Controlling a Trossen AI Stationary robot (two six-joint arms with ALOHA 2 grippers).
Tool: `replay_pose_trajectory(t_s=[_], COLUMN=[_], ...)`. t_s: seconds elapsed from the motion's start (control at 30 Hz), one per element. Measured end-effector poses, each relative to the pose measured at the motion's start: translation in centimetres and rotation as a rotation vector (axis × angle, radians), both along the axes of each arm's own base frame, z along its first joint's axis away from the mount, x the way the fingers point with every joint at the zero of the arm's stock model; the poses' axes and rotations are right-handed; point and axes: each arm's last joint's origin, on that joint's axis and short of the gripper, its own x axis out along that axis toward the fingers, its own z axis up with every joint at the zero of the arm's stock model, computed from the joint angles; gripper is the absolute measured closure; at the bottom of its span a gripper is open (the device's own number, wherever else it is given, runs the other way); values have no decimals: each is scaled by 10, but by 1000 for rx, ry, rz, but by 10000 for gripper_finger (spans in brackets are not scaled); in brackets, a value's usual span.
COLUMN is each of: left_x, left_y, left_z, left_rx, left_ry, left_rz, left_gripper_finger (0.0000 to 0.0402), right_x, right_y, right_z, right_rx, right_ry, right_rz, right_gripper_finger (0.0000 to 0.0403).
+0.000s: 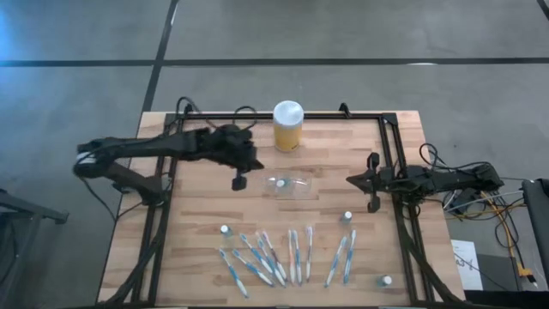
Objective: Pick & Place toothbrushing station
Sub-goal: Put the blue mouthwash into the transparent organizer
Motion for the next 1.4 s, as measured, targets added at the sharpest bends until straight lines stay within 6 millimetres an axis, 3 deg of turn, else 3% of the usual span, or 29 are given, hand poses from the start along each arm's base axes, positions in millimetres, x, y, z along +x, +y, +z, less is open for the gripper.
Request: replay_pose_trajectory(t_s=[0.27,0.63,0.8,1.07,1.4], left_x=[-30,-34,-34,-34,-35], left_y=[-6,-6,-6,-7,-7], left_z=[-31,-49,-50,-51,-51], left_rx=[-32,-41,-63,-74,-88], left_ry=[-12,27,32,37,41], left_rz=[36,42,57,58,65], left_gripper_finger=[390,387,386,396,382], right_x=[25,104,138,180,210], right_y=[1,13,19,24,24], right_z=[14,44,50,46,37], right_rx=[23,-25,-30,-34,-89], right_ry=[186,452,564,924,1041], right_rz=[-76,-67,-10,-34,-78], right_gripper_finger=[394,388,341,255,224])
